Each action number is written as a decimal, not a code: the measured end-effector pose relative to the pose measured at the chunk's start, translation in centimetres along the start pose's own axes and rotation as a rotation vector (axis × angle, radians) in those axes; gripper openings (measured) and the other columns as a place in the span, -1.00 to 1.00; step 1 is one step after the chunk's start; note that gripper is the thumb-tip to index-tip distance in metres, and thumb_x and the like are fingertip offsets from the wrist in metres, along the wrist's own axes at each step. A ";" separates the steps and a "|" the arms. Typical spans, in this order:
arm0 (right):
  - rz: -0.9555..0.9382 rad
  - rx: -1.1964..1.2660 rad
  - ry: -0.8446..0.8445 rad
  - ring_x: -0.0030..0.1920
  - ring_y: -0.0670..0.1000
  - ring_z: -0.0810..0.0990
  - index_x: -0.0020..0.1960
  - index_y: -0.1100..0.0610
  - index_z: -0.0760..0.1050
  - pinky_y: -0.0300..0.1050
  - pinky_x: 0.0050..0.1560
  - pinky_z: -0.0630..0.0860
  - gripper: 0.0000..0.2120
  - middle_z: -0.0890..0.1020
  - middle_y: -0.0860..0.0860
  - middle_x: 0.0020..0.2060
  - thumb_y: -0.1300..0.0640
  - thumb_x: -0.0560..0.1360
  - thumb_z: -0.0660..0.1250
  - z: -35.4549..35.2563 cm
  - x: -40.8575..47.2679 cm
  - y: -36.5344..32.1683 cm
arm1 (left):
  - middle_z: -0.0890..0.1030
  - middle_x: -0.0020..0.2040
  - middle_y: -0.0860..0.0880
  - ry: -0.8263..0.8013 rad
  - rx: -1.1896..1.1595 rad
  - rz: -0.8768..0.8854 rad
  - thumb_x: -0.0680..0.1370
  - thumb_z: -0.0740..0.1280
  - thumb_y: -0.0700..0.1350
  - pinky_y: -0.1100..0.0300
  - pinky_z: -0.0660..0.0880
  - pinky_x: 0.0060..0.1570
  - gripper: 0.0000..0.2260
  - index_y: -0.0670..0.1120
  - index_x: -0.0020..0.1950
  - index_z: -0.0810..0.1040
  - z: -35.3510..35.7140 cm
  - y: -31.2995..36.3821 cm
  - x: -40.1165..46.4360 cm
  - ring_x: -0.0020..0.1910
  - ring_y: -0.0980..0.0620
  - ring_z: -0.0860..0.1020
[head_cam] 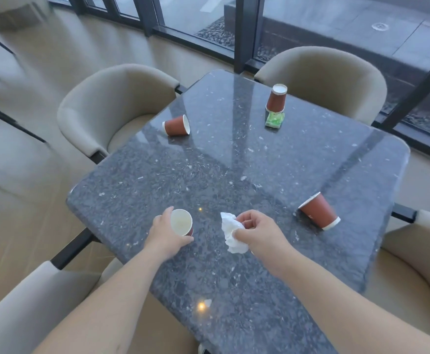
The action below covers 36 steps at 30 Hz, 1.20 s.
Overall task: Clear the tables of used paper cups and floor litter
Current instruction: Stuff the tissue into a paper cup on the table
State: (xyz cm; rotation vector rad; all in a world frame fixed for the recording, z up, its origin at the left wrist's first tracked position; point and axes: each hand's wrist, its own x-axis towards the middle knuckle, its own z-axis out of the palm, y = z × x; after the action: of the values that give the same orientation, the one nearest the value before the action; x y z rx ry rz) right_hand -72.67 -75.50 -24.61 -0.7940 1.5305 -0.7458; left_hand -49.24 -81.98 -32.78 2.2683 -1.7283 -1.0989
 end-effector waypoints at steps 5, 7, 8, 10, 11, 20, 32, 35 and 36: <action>0.014 -0.011 0.007 -0.30 0.01 0.54 -0.11 0.10 0.55 -0.05 -0.23 0.46 -0.86 0.61 0.02 -0.27 0.25 0.36 0.34 0.9 0.2 -0.1 | 0.40 0.38 0.02 0.024 0.052 0.181 0.34 0.51 0.12 0.01 0.39 0.18 -0.19 0.15 0.49 0.19 0.3 -0.1 -0.1 0.32 -0.06 0.41; -0.020 0.000 0.031 -0.33 -0.03 0.54 -0.10 0.10 0.56 -0.13 -0.28 0.46 -0.86 0.62 0.01 -0.27 0.24 0.35 0.34 1.5 0.2 -0.7 | 0.40 0.38 0.06 0.016 0.041 0.272 0.35 0.51 0.13 0.07 0.37 0.19 -0.19 0.14 0.52 0.19 0.3 0.8 -1.1 0.34 -0.01 0.40; -0.050 0.004 0.046 -0.37 -0.07 0.54 -0.11 0.08 0.56 -0.19 -0.34 0.45 -0.86 0.62 -0.01 -0.28 0.23 0.34 0.35 1.8 0.2 -1.2 | 0.41 0.38 0.07 0.015 0.022 0.307 0.35 0.51 0.12 0.09 0.37 0.21 -0.19 0.11 0.52 0.21 0.3 1.5 -1.6 0.34 0.00 0.39; -0.116 -0.012 0.081 -0.44 -0.14 0.53 -0.14 0.04 0.56 -0.28 -0.46 0.42 -0.86 0.62 -0.04 -0.28 0.22 0.34 0.34 2.5 0.1 -2.2 | 0.46 0.33 0.07 0.013 -0.010 0.415 0.36 0.50 0.05 0.07 0.39 0.26 -0.26 0.05 0.50 0.29 0.5 3.0 -3.0 0.33 0.01 0.41; -0.146 -0.032 0.096 -0.44 -0.16 0.54 -0.15 0.01 0.55 -0.30 -0.48 0.42 -0.86 0.63 -0.04 -0.28 0.21 0.34 0.34 2.7 0.0 -2.6 | 0.50 0.28 0.09 0.017 -0.023 0.483 0.36 0.49 0.01 0.06 0.41 0.24 -0.32 0.05 0.46 0.34 0.6 3.6 -3.8 0.30 0.03 0.42; -0.439 -0.491 0.207 -0.20 -0.16 0.42 -0.07 -0.07 0.49 -0.38 -0.25 0.30 -0.83 0.48 -0.19 -0.19 0.17 0.41 0.31 2.2 -1.6 -2.4 | 0.52 0.26 0.12 0.057 -0.365 0.478 0.29 0.53 0.07 0.02 0.48 0.20 -0.23 0.12 0.43 0.27 0.7 6.5 -8.6 0.23 0.08 0.51; -0.386 -0.529 0.177 -0.11 -0.12 0.51 0.12 -0.09 0.55 -0.22 -0.13 0.41 -0.74 0.55 -0.16 -0.07 0.03 0.43 0.31 -0.8 -4.1 -1.9 | 0.57 0.11 0.22 0.025 -0.410 0.570 0.25 0.53 -0.01 -0.02 0.56 0.05 -0.39 0.40 0.19 0.38 1.8 8.5 -11.2 0.11 0.10 0.57; -0.414 -0.446 0.248 -0.12 -0.27 0.47 0.08 -0.09 0.51 -0.44 -0.19 0.33 -0.77 0.51 -0.20 -0.09 0.05 0.42 0.33 -2.6 -4.7 -1.5 | 0.60 0.14 0.14 -0.008 -0.466 0.557 0.25 0.54 0.04 -0.07 0.55 0.11 -0.39 0.31 0.23 0.40 2.3 9.6 -11.2 0.14 0.06 0.58; -0.432 -0.421 0.265 -0.12 -0.27 0.47 0.04 -0.10 0.50 -0.45 -0.16 0.34 -0.80 0.51 -0.18 -0.07 0.05 0.42 0.34 -3.4 -4.9 -1.4 | 0.59 0.17 0.14 -0.004 -0.470 0.558 0.25 0.54 0.08 -0.02 0.53 0.15 -0.37 0.28 0.26 0.39 2.5 9.9 -11.2 0.17 0.09 0.56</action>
State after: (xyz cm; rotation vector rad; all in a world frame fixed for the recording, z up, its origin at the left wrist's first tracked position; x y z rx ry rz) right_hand -75.64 -72.19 -20.36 -1.4164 1.8083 -0.8797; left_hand -59.88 -74.99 -24.56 1.3962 -1.7127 -1.2038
